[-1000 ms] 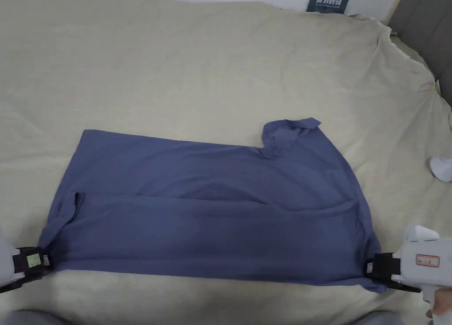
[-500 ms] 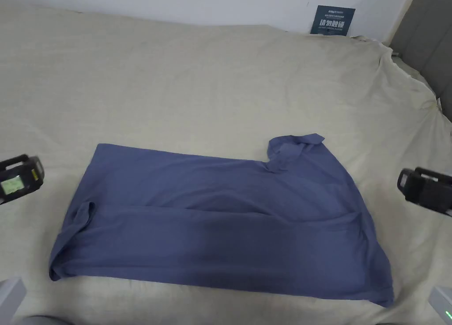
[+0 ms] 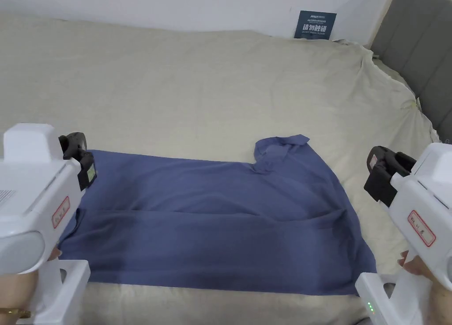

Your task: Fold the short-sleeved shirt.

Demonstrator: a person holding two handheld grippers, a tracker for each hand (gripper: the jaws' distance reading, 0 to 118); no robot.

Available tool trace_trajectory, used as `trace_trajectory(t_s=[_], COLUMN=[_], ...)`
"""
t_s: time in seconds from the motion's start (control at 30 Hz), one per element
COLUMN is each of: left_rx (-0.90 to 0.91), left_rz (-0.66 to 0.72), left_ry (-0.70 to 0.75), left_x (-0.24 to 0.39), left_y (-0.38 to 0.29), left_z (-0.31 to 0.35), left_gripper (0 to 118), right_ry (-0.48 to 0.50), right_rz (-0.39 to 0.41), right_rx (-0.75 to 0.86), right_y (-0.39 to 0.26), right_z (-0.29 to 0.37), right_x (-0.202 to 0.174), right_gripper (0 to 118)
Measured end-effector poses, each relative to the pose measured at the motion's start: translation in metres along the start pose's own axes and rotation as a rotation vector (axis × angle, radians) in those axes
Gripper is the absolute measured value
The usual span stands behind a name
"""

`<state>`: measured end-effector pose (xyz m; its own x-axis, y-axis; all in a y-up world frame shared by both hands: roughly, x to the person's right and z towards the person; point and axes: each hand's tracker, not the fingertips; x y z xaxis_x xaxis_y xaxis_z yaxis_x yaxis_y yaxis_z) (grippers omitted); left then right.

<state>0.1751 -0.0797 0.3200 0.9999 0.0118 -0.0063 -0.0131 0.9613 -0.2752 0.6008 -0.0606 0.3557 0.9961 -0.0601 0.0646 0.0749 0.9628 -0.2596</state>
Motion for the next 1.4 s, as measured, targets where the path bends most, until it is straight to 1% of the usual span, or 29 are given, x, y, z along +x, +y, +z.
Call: trace_trajectory(t_s=[0.07,0.17,0.33,0.43,0.53,0.57,0.6,0.63,0.67,0.7,0.73,0.77,0.8,0.83,0.9,1.03,1.07,1.1,1.13,1.2,1.23,1.27,1.33,1.37,1.4], left_rx=[-0.009,-0.017,-0.039,-0.091,-0.185,-0.216,-0.25,-0.287,-0.325,-0.381,-0.437,-0.477,-0.522,-0.553,-0.63,-0.792,-0.808,-0.815,-0.811,-0.827,-0.833,-0.842,-0.841,-0.842,-0.844], left_rz=[-0.001,0.032,0.051,0.062,0.132,0.151,0.173,0.184,0.2,0.203,0.19,0.19,0.17,0.144,0.117,0.118,0.119,0.126,0.133,0.144,0.155,0.156,0.151,0.144,0.142], left_ry=[-0.003,-0.016,-0.02,-0.031,-0.043,-0.05,-0.047,-0.03,-0.034,-0.012,0.002,0.002,0.023,0.042,0.075,0.153,0.162,0.166,0.174,0.176,0.179,0.177,0.153,0.138,0.124], left_x=[0.0,-0.002,-0.011,-0.022,-0.038,-0.043,-0.05,-0.055,-0.066,-0.074,-0.077,-0.081,-0.077,-0.077,-0.079,-0.083,-0.085,-0.086,-0.087,-0.089,-0.09,-0.089,-0.087,-0.085,-0.082], left_y=[-0.002,-0.004,0.004,0.017,0.033,0.037,0.042,0.046,0.047,0.049,0.048,0.046,0.044,0.041,0.03,0.002,-0.003,-0.009,-0.013,-0.019,-0.022,-0.025,-0.028,-0.031,-0.034], left_z=[0.0,-0.002,-0.013,-0.035,-0.074,-0.087,-0.104,-0.122,-0.144,-0.167,-0.187,-0.204,-0.213,-0.227,-0.256,-0.3,-0.306,-0.312,-0.318,-0.324,-0.327,-0.329,-0.329,-0.329,-0.328], left_gripper=[0,0,0,0,0,5,17,36,64,80,88,95,112,115,115,114,112,106,98,79,73,62,12,0,0], right_ry=[0.004,0.003,0.012,0.022,0.027,0.026,0.024,0.024,0.024,0.024,0.022,0.023,0.025,0.023,0.019,0.016,0.011,0.005,-0.002,-0.01,-0.011,-0.013,-0.016,-0.018,-0.018], right_rz=[0.003,0.011,-0.003,-0.002,-0.014,-0.018,-0.021,-0.023,-0.025,-0.027,-0.027,-0.028,-0.031,-0.033,-0.033,-0.046,-0.049,-0.045,-0.04,-0.039,-0.039,-0.038,-0.03,-0.029,-0.03], right_rx=[-0.005,-0.007,-0.008,-0.015,-0.024,-0.027,-0.032,-0.038,-0.047,-0.056,-0.07,-0.079,-0.088,-0.098,-0.117,-0.165,-0.175,-0.182,-0.19,-0.206,-0.213,-0.218,-0.23,-0.234,-0.237], right_y=[-0.003,-0.005,-0.005,-0.003,-0.004,-0.005,-0.006,-0.006,-0.006,-0.007,-0.007,-0.005,-0.005,-0.006,-0.009,-0.015,-0.016,-0.018,-0.02,-0.022,-0.023,-0.024,-0.025,-0.026,-0.027], right_z=[0.0,-0.003,-0.011,-0.019,-0.027,-0.03,-0.034,-0.036,-0.039,-0.043,-0.048,-0.049,-0.054,-0.058,-0.067,-0.088,-0.092,-0.096,-0.1,-0.108,-0.111,-0.114,-0.118,-0.119,-0.12], right_x=[-0.003,-0.006,-0.001,-0.004,-0.005,-0.005,-0.006,-0.005,-0.005,-0.005,-0.005,-0.013,-0.014,-0.014,-0.013,-0.008,-0.007,-0.006,-0.006,-0.004,-0.003,-0.002,-0.003,-0.003,-0.003], right_gripper=[0,0,0,0,0,0,0,0,0,0,0,0,0,0,0,0,0,0,0,0,0,0,0,0,0])
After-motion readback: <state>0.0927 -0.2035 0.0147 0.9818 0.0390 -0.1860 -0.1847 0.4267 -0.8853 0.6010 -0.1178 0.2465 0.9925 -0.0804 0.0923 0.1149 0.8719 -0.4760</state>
